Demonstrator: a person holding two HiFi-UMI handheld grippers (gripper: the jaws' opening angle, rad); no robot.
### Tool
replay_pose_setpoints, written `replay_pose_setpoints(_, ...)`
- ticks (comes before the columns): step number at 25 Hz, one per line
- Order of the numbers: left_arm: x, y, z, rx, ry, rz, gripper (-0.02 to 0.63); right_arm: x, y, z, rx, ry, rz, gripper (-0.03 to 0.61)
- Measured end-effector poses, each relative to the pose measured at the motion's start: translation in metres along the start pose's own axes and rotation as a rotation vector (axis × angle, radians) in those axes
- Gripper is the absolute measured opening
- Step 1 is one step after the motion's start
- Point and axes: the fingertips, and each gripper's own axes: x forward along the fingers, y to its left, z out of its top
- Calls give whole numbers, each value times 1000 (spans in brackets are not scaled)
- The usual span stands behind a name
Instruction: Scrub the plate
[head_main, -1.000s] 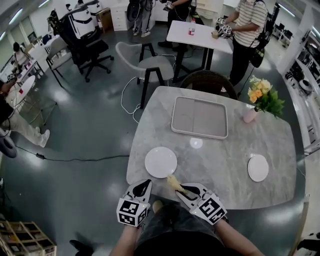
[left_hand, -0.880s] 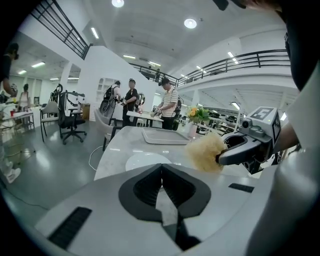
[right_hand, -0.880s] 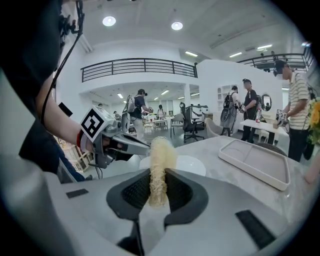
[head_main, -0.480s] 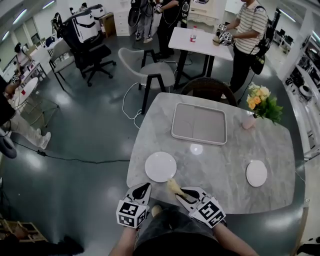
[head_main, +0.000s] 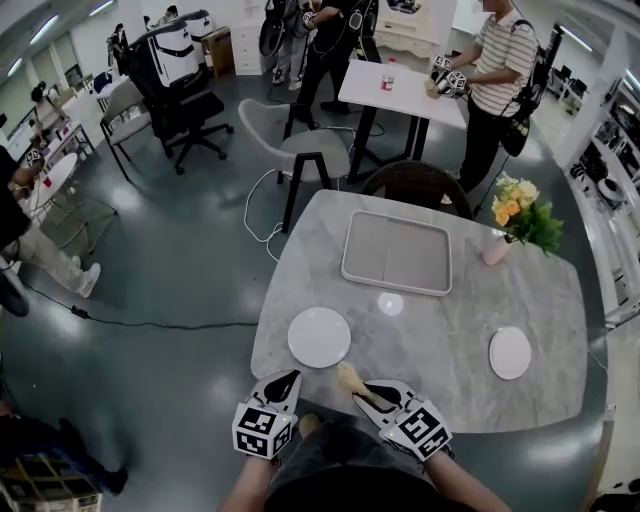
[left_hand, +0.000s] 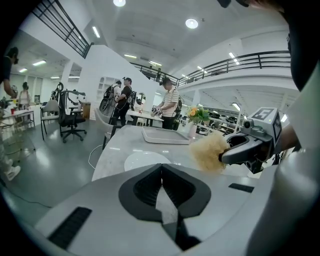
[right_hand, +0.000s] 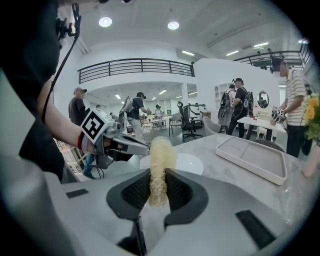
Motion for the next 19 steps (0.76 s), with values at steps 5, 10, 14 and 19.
replay_pose_setpoints(5,0,0,-2,-4,1,6,12,3,3,2,-10,-7,18,75)
replay_pose_setpoints(10,-1,-2,-3,-1,1,10,12,3,5,-1,-18,2,39,75)
replay_pose_setpoints(14,-5,1,-6,-7,3,21,13,5,8,-3,-21,10,50,75)
replay_pose_setpoints(19,-9,1,-10,-18,0,27,12,6,10,-4,-26,15,56,75)
